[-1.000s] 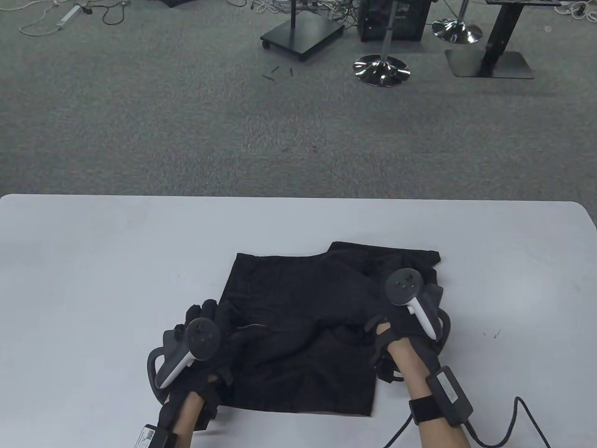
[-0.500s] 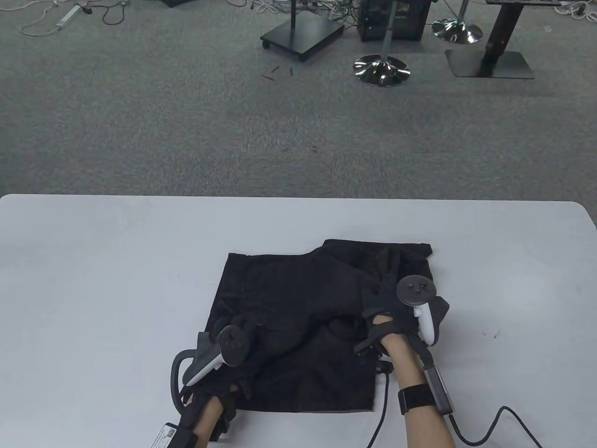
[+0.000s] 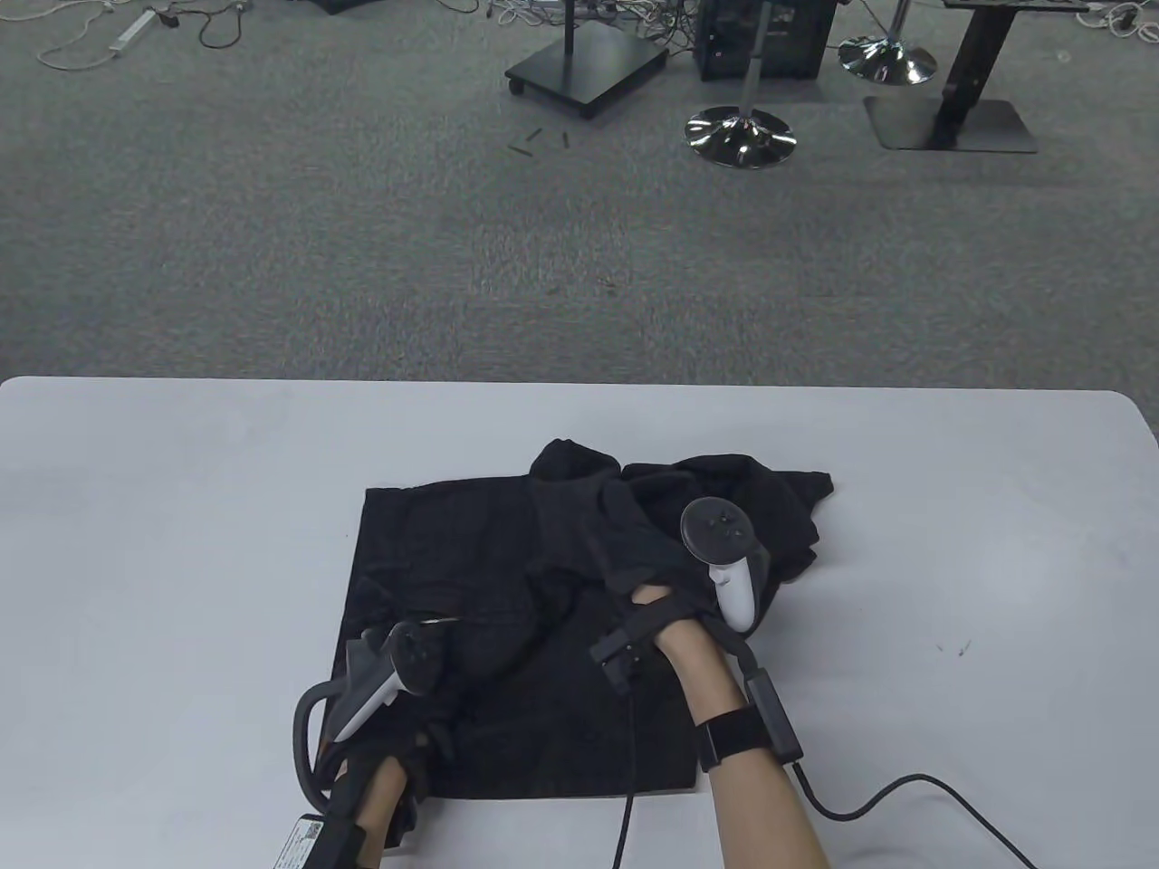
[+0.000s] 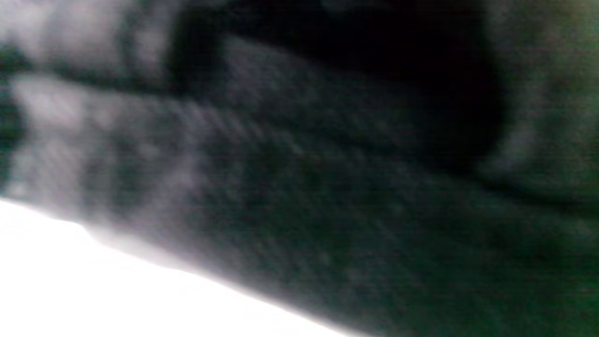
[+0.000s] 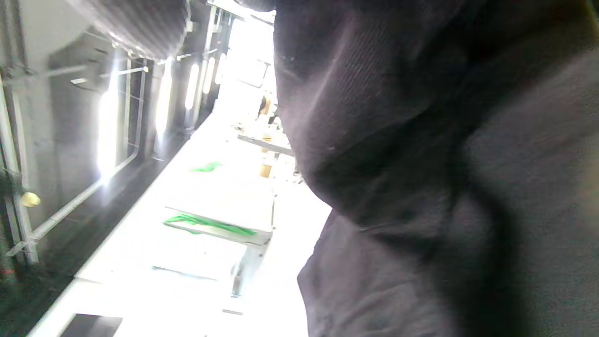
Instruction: Fold trousers
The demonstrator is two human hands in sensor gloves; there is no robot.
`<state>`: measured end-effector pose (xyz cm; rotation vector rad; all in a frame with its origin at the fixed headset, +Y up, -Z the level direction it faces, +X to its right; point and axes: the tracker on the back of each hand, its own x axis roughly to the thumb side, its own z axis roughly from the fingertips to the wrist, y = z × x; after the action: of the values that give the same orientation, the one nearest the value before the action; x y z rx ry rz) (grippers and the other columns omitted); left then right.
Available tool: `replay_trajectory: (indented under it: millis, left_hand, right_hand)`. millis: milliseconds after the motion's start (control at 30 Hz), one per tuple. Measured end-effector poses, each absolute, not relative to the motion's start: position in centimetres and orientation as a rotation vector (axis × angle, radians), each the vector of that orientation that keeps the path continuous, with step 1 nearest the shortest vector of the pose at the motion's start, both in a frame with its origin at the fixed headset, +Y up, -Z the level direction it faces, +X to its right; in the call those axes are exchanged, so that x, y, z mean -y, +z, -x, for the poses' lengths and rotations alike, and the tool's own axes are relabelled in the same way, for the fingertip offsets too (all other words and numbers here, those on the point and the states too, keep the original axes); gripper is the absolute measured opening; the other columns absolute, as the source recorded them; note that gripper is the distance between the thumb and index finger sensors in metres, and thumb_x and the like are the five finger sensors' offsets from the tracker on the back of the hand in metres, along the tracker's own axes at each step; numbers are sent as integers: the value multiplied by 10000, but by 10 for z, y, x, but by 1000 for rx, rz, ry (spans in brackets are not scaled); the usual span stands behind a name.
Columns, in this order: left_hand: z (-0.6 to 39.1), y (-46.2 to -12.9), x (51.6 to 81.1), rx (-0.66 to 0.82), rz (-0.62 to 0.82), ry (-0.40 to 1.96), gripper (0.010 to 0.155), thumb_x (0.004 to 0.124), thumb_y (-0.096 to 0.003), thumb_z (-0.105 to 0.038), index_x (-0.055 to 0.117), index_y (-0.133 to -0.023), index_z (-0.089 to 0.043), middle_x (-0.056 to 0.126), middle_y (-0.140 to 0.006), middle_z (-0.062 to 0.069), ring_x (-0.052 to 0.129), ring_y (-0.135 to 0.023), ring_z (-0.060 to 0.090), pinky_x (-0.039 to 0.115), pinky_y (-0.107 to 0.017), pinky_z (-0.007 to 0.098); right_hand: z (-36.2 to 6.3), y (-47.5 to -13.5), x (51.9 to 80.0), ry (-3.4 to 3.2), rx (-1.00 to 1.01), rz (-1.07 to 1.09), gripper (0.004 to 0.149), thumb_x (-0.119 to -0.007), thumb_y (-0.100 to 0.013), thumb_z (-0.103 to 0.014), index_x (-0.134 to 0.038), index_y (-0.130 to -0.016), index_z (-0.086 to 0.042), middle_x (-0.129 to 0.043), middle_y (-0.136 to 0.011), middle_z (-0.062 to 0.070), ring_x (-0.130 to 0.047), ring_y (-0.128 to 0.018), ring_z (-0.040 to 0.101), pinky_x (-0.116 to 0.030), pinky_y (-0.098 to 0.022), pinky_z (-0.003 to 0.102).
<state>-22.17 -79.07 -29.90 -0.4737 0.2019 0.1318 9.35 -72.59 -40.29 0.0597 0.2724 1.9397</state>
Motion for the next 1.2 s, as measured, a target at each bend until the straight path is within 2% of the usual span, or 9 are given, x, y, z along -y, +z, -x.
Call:
replay_trajectory:
  millis: [200,267,467,600,733,833,967,1100,1200]
  left_hand:
    - [251,-301,795,-300,470,204,752,602,-531,-697,286,-1173,-465,184,-1239,-168,181,-1223,187,257,-868,572]
    - [256,-300,796,-322,465,224,753,602,-531,-697,287,-1173,-463,180,-1239,-169,170,-1222,183,240,-867,571]
    - [262,-299,791,-345,445,256,755,612,-528,-690,324,-1177,-434,219,-1243,-145,194,-1220,215,239,-854,593]
    - [243,-298,774,-249,400,209,759,609,-529,-689,318,-1180,-430,242,-1246,-161,203,-1225,223,252,-854,597]
    - [208,-295,767,-100,421,242,779,591,-534,-703,252,-1183,-440,177,-1248,-166,172,-1228,236,290,-860,606]
    - [195,-295,780,-70,521,255,783,588,-535,-708,221,-1180,-456,151,-1244,-187,166,-1228,240,309,-858,616]
    - [203,-297,794,-108,579,219,752,604,-533,-688,264,-1167,-471,163,-1229,-215,131,-1214,188,218,-860,576]
    - [229,-297,791,-180,518,288,703,614,-528,-684,400,-1159,-460,281,-1237,-218,230,-1227,185,265,-855,601]
    - [251,-295,789,-240,515,276,698,610,-530,-687,411,-1159,-459,294,-1239,-221,242,-1230,193,277,-853,611]
  right_hand:
    - [-140,-397,742,2100,-293,153,688,-658,-518,-559,-368,-1064,-256,-371,-1151,82,-366,-1079,397,-297,-758,653]
    - [-155,-395,744,2157,-256,180,683,-660,-518,-561,-379,-1064,-263,-388,-1151,67,-417,-1074,372,-317,-757,646]
    - [-192,-389,753,2346,-102,441,712,-681,-515,-557,-300,-1062,-309,-278,-1165,16,-282,-1096,325,-285,-767,634]
    - [-197,-390,763,2426,-222,528,748,-661,-519,-585,-190,-1054,-356,-91,-1161,-53,-91,-1091,331,-213,-772,628]
    - [-207,-387,777,2396,-191,764,859,-648,-513,-616,-42,-1013,-265,-56,-1133,53,-144,-1083,388,-281,-763,639]
    - [-212,-387,787,2332,-258,770,857,-649,-521,-602,-34,-1008,-258,-55,-1132,56,-192,-1083,393,-288,-762,641]
    - [-221,-387,783,2293,-159,829,825,-677,-516,-565,-88,-1021,-284,-197,-1140,45,-393,-1055,381,-370,-765,620]
    - [-230,-387,780,2290,-189,853,830,-674,-519,-569,-73,-1019,-290,-134,-1141,43,-288,-1083,383,-332,-771,628]
    - [-238,-388,784,2261,-265,815,842,-677,-522,-564,-49,-1012,-290,-93,-1137,50,-227,-1085,389,-296,-769,637]
